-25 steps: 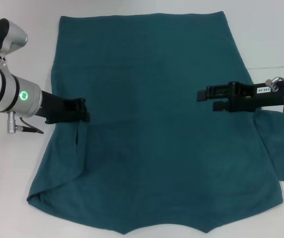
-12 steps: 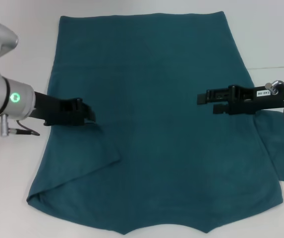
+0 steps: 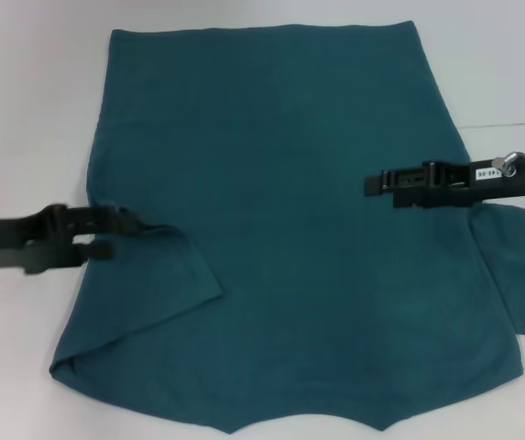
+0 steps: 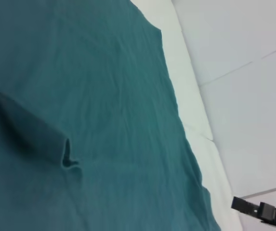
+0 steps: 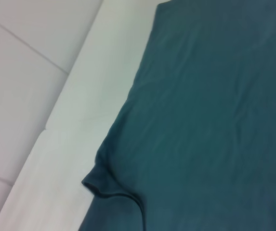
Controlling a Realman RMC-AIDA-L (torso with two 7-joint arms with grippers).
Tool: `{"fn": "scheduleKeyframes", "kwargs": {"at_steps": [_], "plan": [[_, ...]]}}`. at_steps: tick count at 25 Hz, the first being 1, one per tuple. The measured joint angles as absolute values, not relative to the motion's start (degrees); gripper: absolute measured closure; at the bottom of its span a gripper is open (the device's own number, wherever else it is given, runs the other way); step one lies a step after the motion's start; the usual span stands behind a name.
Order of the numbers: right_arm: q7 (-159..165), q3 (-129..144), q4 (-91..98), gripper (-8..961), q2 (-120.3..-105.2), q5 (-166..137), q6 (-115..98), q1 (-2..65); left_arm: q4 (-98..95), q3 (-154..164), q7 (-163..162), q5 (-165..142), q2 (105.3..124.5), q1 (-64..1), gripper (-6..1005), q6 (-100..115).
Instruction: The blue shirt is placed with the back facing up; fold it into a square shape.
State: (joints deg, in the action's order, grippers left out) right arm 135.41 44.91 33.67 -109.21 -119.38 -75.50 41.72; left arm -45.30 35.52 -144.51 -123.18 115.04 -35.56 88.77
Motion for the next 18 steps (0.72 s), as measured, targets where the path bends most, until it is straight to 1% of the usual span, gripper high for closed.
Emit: {"fn": "scheduleKeyframes", "kwargs": {"at_steps": [3,15,18], "plan": [[132.9,45.0,33.9,146,-109.39,-119.4,-77.1,42.1,-45.2,32.2,-142.9,-123.0,115.47,-33.3,259,91.7],[126.4,44.1,34.2,146,-109.04,-119.7,-78.6,40.6,-43.1,32.3,-130.5,-123.4,117.03,-29.7,262,96.4],[127.1,42.7,34.2,148,-108.64,-119.7,-78.2,39.5,-42.9,32.2,-130.4,-123.4,117.30,-29.4,262,95.7]]}}
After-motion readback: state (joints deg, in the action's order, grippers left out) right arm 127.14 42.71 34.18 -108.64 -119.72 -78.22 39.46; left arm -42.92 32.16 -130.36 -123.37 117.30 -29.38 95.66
